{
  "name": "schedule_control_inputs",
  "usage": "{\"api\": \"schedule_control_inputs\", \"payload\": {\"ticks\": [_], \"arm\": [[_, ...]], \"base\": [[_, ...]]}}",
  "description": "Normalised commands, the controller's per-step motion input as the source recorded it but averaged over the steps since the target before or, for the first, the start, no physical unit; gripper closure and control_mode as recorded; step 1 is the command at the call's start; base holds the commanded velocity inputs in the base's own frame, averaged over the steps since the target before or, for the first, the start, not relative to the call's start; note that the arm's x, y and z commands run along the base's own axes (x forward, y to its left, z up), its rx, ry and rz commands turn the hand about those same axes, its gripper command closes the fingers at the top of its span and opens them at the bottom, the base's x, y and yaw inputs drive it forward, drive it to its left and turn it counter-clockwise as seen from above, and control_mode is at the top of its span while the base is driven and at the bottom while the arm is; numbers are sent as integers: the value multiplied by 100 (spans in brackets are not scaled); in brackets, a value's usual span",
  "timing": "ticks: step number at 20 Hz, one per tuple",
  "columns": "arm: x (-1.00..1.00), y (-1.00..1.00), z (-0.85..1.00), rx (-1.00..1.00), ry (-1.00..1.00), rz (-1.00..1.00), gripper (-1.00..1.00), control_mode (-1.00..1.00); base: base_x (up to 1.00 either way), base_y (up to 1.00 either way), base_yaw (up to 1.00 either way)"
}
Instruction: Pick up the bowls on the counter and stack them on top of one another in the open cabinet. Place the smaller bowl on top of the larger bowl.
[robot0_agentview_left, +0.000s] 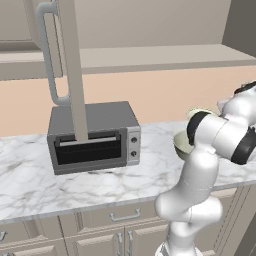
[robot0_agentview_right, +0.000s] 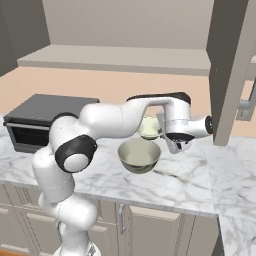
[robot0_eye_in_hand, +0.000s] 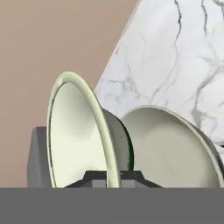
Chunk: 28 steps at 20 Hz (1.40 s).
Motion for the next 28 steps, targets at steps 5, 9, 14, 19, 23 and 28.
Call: {"api": "schedule_control_inputs", "payload": {"ticks": [5,9,14,19,23,28], "arm": [[-64,26,0,0,0,0,100,-100],[-56,32,1,0,0,0,100,-100],[-40,23,0,-1,0,0,100,-100],[-22,18,-5,-4,0,0,100,-100],[-16,22,-9,-6,2,0,100,-100],[-15,20,-13,-7,4,0,100,-100]], "base": [[0,0,0],[0,0,0],[0,0,0],[0,0,0],[0,0,0],[0,0,0]]}}
